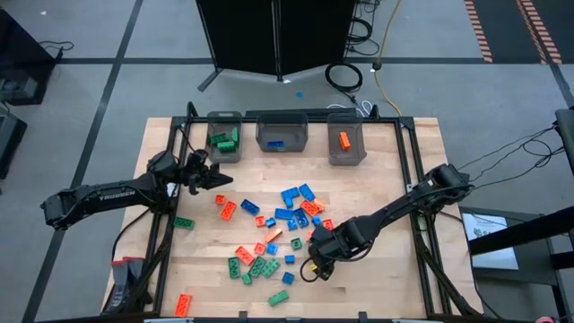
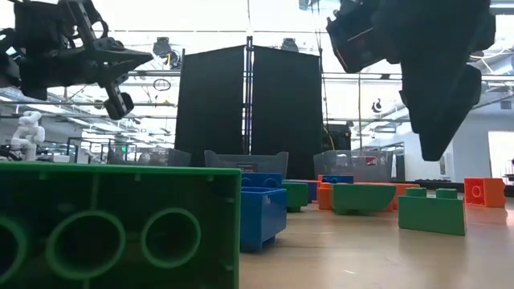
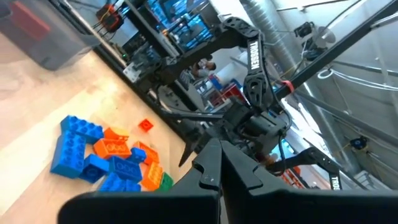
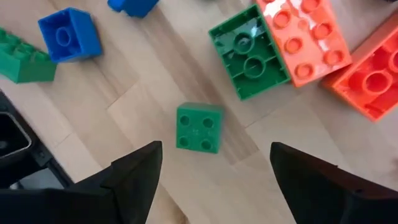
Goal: Sort blocks
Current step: Put the green game piece into the left black bin
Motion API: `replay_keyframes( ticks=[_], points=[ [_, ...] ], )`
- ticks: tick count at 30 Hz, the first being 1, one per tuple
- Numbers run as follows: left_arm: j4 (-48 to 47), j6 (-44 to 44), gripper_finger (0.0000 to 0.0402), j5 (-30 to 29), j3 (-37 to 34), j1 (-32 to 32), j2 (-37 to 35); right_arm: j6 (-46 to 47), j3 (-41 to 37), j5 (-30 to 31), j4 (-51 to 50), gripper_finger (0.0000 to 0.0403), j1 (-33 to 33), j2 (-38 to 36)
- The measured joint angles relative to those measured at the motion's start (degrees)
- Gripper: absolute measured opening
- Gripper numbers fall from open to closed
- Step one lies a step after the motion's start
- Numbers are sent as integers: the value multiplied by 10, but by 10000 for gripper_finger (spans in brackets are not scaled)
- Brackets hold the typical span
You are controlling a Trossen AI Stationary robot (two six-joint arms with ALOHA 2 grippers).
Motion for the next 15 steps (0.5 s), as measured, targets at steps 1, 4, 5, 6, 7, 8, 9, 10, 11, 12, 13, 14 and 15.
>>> replay_keyframes(
  ticks=[1,4,5,6,7,8,9,10,11,12,13,14,15],
  points=[
    [-4,0,0,0,0,0,0,0,0,2,-2,295,-1,0],
    [-23,0,0,0,0,0,0,-5,0,4,-4,295,-3,8],
    [-27,0,0,0,0,0,0,-6,0,3,-4,295,-4,12],
    [-31,0,0,0,0,0,0,-8,0,3,-4,295,-4,17],
    [-36,0,0,0,0,0,0,-9,0,1,-2,295,-4,22],
    [-42,0,0,0,0,0,0,-9,0,-1,4,295,-4,27],
    [-43,0,0,0,0,0,0,-8,0,-1,12,295,-4,32],
    [-43,0,0,0,0,0,0,-8,0,-2,18,295,-3,37],
    [-43,0,0,-1,0,0,0,-8,0,-6,19,295,-3,41],
    [-43,0,0,-2,0,0,0,-8,0,-13,18,295,-3,45],
    [-43,0,0,-3,0,0,0,-8,0,-13,17,295,-3,46],
    [-42,0,0,-4,0,0,0,-7,0,-14,17,295,-3,46],
    [-42,0,0,-5,0,0,0,-6,0,-14,19,295,-4,46]
  ],
)
